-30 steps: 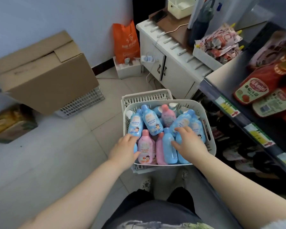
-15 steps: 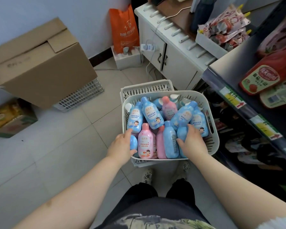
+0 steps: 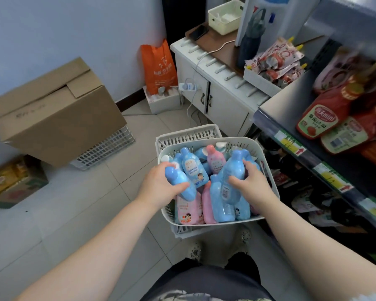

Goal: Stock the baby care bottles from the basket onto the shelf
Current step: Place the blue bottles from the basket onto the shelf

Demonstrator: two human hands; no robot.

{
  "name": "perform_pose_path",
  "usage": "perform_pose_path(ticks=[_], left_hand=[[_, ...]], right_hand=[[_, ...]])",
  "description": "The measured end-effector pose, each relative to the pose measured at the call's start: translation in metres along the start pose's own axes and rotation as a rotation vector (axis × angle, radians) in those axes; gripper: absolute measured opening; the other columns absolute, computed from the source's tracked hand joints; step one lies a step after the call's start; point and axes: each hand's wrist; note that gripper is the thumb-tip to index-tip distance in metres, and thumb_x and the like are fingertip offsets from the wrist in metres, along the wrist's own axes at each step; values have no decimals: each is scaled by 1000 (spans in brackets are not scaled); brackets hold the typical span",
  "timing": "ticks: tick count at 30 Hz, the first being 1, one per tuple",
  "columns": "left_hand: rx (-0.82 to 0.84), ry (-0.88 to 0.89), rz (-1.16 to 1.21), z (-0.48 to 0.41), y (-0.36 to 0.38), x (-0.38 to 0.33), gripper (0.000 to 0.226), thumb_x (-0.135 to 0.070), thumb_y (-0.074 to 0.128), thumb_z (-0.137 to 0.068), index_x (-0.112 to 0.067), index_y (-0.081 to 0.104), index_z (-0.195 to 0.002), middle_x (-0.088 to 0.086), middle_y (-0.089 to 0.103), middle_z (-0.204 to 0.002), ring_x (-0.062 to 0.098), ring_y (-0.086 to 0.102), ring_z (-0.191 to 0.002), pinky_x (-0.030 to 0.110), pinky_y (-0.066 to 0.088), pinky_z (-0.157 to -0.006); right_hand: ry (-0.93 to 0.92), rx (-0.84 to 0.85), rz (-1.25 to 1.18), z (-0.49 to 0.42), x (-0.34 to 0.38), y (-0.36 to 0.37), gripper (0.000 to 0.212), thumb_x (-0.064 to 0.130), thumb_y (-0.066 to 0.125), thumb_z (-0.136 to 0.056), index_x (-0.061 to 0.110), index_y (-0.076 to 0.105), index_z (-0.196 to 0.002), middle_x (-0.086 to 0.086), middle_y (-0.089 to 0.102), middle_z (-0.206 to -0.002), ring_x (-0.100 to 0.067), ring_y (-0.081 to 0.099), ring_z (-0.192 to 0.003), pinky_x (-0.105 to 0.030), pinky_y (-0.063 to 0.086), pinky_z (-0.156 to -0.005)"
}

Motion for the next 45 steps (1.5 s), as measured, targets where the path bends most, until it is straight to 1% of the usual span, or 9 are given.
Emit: perform_pose_path(ticks=[5,8,12,16,20,27,38,42,45], left_hand=[[96,28,416,-15,-17,-59,33,-23,88,-61,-24,62,-81,-4,66,-78,14,59,-73,35,51,-77],[187,75,532,-26,-26,-96,28,-21,87,-62,-15,68,-81,6,71,-81,21,65,-77,41,54,-76],[230,184,516,-41,-39,-160,20,-24,83,-69,-14,69,-78,2,71,-73,17,64,-68,29,50,-63],[238,347,407,-49,-54,-236,38,-40,84,-64,-10,69,-80,5,72,-77,16,64,-65,28,50,-61],[264,483,346,-43,-67,-314,31,-42,79,-71,-16,64,-78,5,64,-73,16,54,-61,26,42,-53],[270,736,290,-41,-64,-422,44,-45,81,-66,-8,66,-86,12,70,-84,29,66,-78,42,54,-72],[131,916,-43,-72,18,-518,34,-48,74,-74,-25,50,-69,-6,56,-75,21,58,-84,33,44,-69],[87,893,-44,-85,37,-529,45,-55,72,-72,-23,58,-101,-5,61,-101,18,56,-98,32,45,-80],[136,902,30,-86,39,-527,64,-58,74,-69,-22,56,-119,-5,61,-112,16,56,-105,35,47,-92]], right_hand=[[-114,93,-356,11,49,-25,21,8,60,-80,19,60,-98,-2,65,-87,-20,64,-85,-39,53,-78],[-158,139,-456,19,70,-52,34,16,62,-72,7,57,-105,-9,66,-90,-24,65,-85,-43,53,-79],[-238,155,-498,28,100,-104,45,18,65,-75,3,53,-116,-16,62,-98,-27,64,-85,-38,52,-71],[-340,133,-500,44,133,-162,35,18,62,-78,8,57,-111,-9,69,-93,-22,67,-81,-32,53,-66],[-412,88,-498,59,159,-215,52,32,81,-67,8,60,-108,-15,67,-99,-29,66,-88,-40,53,-78],[-524,-229,-367,71,190,-304,20,11,65,-88,12,58,-106,-6,69,-96,-20,67,-89,-37,53,-80],[-429,-624,-117,14,163,-394,38,22,79,-76,20,58,-108,-1,68,-102,-16,66,-97,-37,56,-85],[-388,-700,8,2,162,-404,44,34,80,-73,21,54,-107,1,62,-104,-12,62,-94,-35,55,-81],[-338,-576,84,3,166,-410,49,31,77,-75,22,49,-113,1,56,-108,-13,58,-97,-29,52,-74]])
Point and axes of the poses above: each hand's wrist, its own z-axis away from the middle knuckle, its own y-axis out of the palm, x = y × z
